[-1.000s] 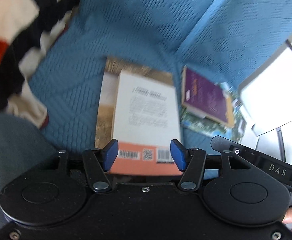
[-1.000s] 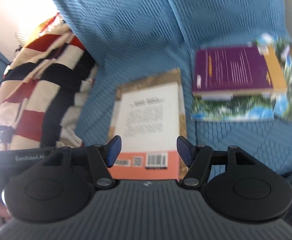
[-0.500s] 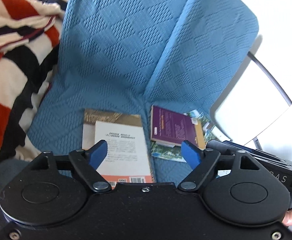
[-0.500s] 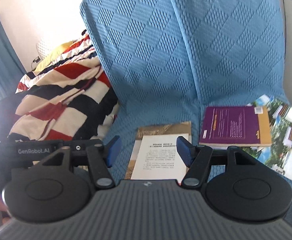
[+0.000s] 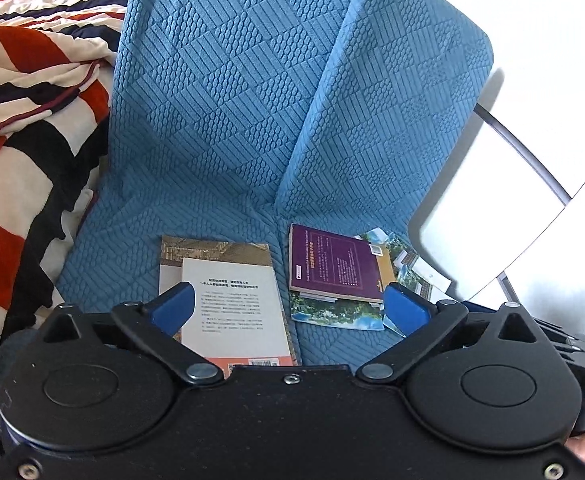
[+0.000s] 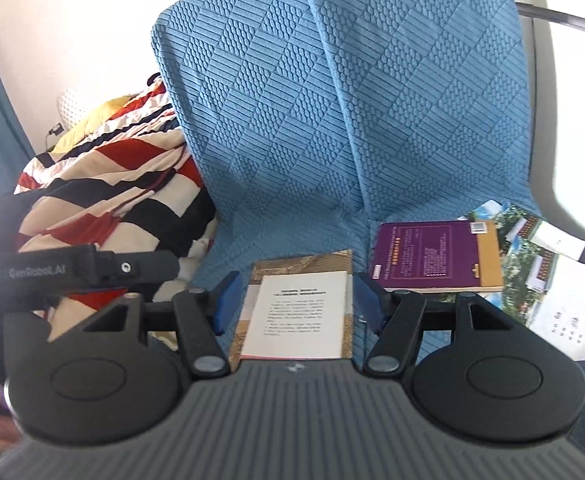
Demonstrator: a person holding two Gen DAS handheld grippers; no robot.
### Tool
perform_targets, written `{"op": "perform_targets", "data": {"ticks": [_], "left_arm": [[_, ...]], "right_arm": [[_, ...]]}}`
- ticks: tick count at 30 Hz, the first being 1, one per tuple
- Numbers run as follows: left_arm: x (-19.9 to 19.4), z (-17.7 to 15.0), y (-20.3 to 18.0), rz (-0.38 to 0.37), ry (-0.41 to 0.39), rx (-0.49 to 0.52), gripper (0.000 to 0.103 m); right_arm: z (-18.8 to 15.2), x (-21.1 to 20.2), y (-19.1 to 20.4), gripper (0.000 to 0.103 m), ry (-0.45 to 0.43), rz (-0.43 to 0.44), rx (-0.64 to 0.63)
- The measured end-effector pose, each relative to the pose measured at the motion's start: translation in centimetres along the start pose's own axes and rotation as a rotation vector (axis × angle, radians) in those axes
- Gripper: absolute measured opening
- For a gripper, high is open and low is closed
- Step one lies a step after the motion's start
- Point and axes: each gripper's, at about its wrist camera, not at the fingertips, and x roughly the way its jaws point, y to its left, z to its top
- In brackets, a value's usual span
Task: Organize objects
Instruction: 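Open the left gripper and withdraw from the orange paperback, then move both tools toward the purple paperback on the photo booklet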
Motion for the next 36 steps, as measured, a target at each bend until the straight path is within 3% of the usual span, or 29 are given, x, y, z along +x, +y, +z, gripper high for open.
{"op": "perform_targets", "data": {"ticks": [8, 25, 29, 36], "left_arm": [[-0.5, -0.7, -1.3, 0.022, -0.017, 0.033, 0.102], [0.7, -2.3, -3.4, 0.016, 0.024, 0.06, 0.102], [0.9, -2.4, -3.8, 0.02, 0.027, 0.063, 0.102], [1.4, -2.6, -4.4, 0.019, 0.031, 0.067, 0.102]], "right_arm": [[-1.0, -1.4, -0.5, 0.064, -0.01, -0.052, 0.009], [-3.0, -3.2, -3.0, 0.066, -0.007, -0.156, 0.055], [-3.1, -3.3, -3.3, 0.092, -0.005, -0.166, 0.056], [-3.4, -3.0, -4.5, 0.094, 0.024, -0.179, 0.089]]}}
